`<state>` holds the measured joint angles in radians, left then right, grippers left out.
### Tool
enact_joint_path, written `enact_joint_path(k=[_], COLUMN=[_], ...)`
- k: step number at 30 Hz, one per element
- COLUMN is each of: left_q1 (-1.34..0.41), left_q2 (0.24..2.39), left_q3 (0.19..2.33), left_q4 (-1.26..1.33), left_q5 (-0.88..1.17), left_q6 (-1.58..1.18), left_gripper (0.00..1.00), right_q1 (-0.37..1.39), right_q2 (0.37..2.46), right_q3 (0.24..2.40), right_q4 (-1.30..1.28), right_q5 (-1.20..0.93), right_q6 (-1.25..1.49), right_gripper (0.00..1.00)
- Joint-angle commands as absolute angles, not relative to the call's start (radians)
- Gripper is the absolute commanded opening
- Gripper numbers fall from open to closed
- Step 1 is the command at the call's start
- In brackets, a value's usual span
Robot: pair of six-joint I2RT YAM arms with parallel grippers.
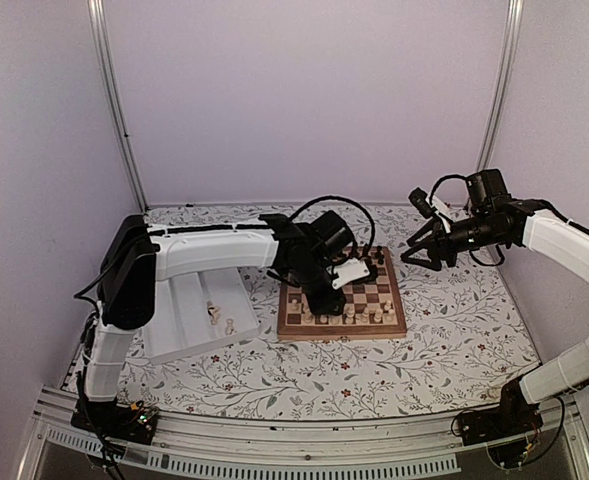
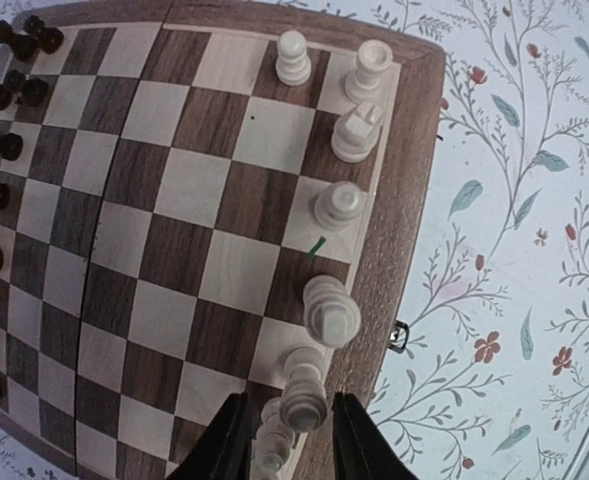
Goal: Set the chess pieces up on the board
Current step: Place the chess piece on the chessboard, then pick up the chess piece from the storage box.
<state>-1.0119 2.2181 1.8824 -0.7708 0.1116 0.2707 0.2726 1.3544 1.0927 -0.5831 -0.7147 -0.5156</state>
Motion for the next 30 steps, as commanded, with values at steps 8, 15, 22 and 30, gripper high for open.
enact_joint_path(k=[8,15,22,30], left_q1=[-0.967,-0.858,-0.784,-0.731], left_q2=[1.794,1.705,1.680,1.761], left_q3=[1.608,1.381,1.261,1.222], left_q4=[-0.746,-0.831,-0.824,-0.812], left_q5=[-0.347,-0.303,-0.240,-0.138], left_q6=[-0.023,-0.260,-0.437,-0.479], left_gripper=[0.39,0.31,0.30,0.33], right_q1=[0.261,0.237,0.237,0.238], right_q2=[1.375,1.467,1.539,1.528], right_q3=[1.303,1.350,1.357,1.325], right_q4=[-0.556,-0.648,-0.732,-0.723], right_q5=[-0.360,-0.596,-0.683,-0.708], right_q6=[-0.469,-0.459,-0.489,-0.490], right_gripper=[0.99,0.89,0.66,0.64])
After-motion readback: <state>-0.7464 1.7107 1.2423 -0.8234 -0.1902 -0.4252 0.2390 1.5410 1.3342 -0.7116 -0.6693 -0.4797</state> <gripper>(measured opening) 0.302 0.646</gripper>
